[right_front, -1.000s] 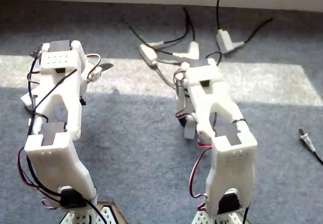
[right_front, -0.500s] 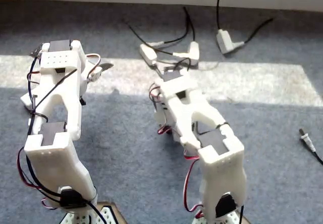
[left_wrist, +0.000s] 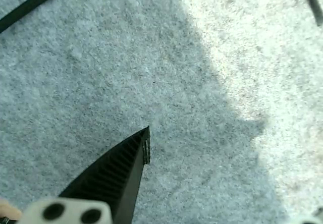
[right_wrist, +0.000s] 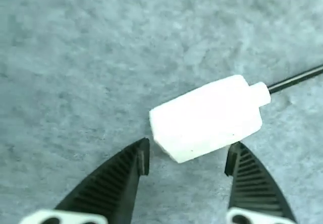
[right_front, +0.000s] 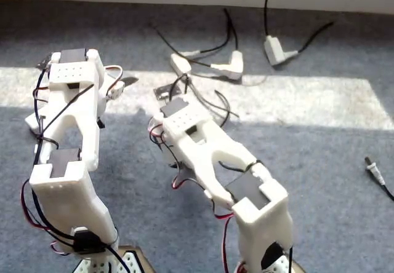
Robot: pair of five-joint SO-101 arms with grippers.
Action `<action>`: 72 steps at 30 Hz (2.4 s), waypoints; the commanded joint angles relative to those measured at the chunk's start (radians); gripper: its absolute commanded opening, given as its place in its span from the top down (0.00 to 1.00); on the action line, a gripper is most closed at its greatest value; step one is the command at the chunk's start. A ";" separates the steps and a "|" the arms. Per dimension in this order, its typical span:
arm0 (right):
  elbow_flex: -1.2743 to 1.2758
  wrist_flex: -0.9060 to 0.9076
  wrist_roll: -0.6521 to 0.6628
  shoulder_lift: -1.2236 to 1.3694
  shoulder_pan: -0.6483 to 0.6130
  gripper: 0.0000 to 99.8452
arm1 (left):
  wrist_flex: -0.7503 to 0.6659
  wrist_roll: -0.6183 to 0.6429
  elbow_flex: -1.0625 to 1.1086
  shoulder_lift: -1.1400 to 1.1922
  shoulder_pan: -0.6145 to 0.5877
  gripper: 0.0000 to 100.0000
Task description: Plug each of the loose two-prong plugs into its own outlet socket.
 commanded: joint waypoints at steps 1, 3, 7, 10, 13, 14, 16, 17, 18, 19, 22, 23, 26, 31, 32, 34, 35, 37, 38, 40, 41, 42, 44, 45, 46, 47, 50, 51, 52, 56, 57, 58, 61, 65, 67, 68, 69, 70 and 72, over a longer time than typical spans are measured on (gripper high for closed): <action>-0.061 -0.010 0.052 -0.111 -0.008 0.76 | -0.003 0.003 -0.013 -0.007 0.008 0.46; -0.090 0.016 0.055 -0.153 -0.001 0.76 | -0.003 0.003 -0.013 -0.007 0.008 0.46; -0.142 0.120 0.057 -0.240 0.061 0.76 | -0.003 0.003 -0.013 -0.007 0.008 0.46; -0.189 0.213 0.101 -0.321 0.145 0.76 | -0.009 0.003 -0.015 -0.007 0.001 0.46; -0.240 0.315 0.204 -0.421 0.228 0.76 | -0.012 0.003 -0.016 -0.012 -0.024 0.46; -0.251 0.351 0.229 -0.458 0.257 0.76 | -0.021 0.003 -0.021 -0.015 -0.031 0.46; -0.259 0.398 0.264 -0.538 0.321 0.76 | -0.020 -0.005 -0.064 -0.013 -0.047 0.46; -0.252 0.398 0.275 -0.585 0.363 0.76 | -0.020 -0.035 -0.094 -0.010 -0.056 0.46; -0.232 0.398 0.281 -0.627 0.409 0.76 | -0.020 -0.080 -0.131 -0.007 -0.061 0.46; -0.197 0.394 0.282 -0.670 0.458 0.76 | -0.020 -0.127 -0.168 -0.007 -0.061 0.46; -0.091 0.389 0.328 -0.768 0.578 0.76 | -0.026 -0.259 -0.265 -0.007 -0.053 0.46; -0.051 0.389 0.351 -0.794 0.610 0.76 | -0.026 -0.287 -0.305 -0.005 -0.048 0.46; 0.073 0.386 0.410 -0.866 0.700 0.76 | -0.028 -0.342 -0.427 -0.005 -0.045 0.46; 0.234 0.386 0.502 -0.978 0.846 0.76 | -0.121 -0.427 -0.499 -0.004 -0.085 0.46; 0.260 0.386 0.523 -1.001 0.880 0.76 | -0.172 -0.442 -0.492 0.002 -0.105 0.46; 0.309 0.386 0.578 -1.049 0.940 0.76 | -0.295 -0.505 -0.481 0.048 -0.147 0.46; 0.331 0.386 0.608 -1.070 0.966 0.76 | -0.350 -0.546 -0.481 0.085 -0.157 0.46; 0.371 0.380 0.661 -1.112 1.012 0.76 | -0.430 -0.629 -0.484 0.173 -0.165 0.46; 0.389 0.367 0.678 -1.130 1.030 0.76 | -0.456 -0.663 -0.486 0.211 -0.165 0.46; 0.429 0.338 0.703 -1.168 1.063 0.76 | -0.473 -0.700 -0.487 0.280 -0.165 0.46; 0.452 0.320 0.710 -1.187 1.076 0.76 | -0.471 -0.710 -0.499 0.308 -0.165 0.46; 0.473 0.302 0.712 -1.204 1.084 0.76 | -0.470 -0.717 -0.515 0.334 -0.165 0.46; 0.515 0.271 0.717 -1.234 1.089 0.76 | -0.474 -0.756 -0.533 0.381 -0.165 0.46; 0.533 0.260 0.717 -1.250 1.089 0.76 | -0.480 -0.798 -0.545 0.409 -0.162 0.46; 0.549 0.252 0.717 -1.264 1.089 0.76 | -0.499 -0.841 -0.555 0.438 -0.160 0.46; 0.561 0.249 0.717 -1.276 1.087 0.76 | -0.516 -0.873 -0.565 0.470 -0.160 0.46; 0.587 0.228 0.717 -1.308 1.084 0.76 | -0.523 -0.916 -0.622 0.541 -0.173 0.46; 0.591 0.220 0.717 -1.316 1.084 0.76 | -0.523 -0.916 -0.647 0.555 -0.183 0.46; 0.593 0.209 0.717 -1.323 1.082 0.76 | -0.514 -0.916 -0.668 0.564 -0.193 0.46; 0.593 0.200 0.717 -1.330 1.082 0.76 | -0.408 -0.974 -0.733 0.573 -0.213 0.46; 0.593 0.200 0.717 -1.330 1.082 0.76 | -0.384 -0.994 -0.745 0.575 -0.214 0.46; 0.593 0.200 0.717 -1.325 1.082 0.76 | -0.371 -1.003 -0.748 0.576 -0.214 0.46; 0.595 0.203 0.715 -1.323 1.082 0.76 | -0.361 -1.010 -0.725 0.578 -0.216 0.46; 0.595 0.209 0.713 -1.328 1.089 0.76 | -0.367 -1.122 -0.671 0.579 -0.196 0.46; 0.595 0.209 0.715 -1.330 1.090 0.76 | -0.368 -1.194 -0.636 0.579 -0.179 0.46; 0.595 0.209 0.715 -1.330 1.090 0.76 | -0.368 -1.214 -0.625 0.579 -0.176 0.46; 0.595 0.209 0.715 -1.330 1.090 0.76 | -0.368 -1.221 -0.621 0.579 -0.176 0.48; 0.595 0.211 0.715 -1.330 1.090 0.76 | -0.368 -1.223 -0.621 0.579 -0.176 0.50; 0.595 0.211 0.715 -1.330 1.090 0.76 | -0.368 -1.224 -0.621 0.579 -0.179 0.56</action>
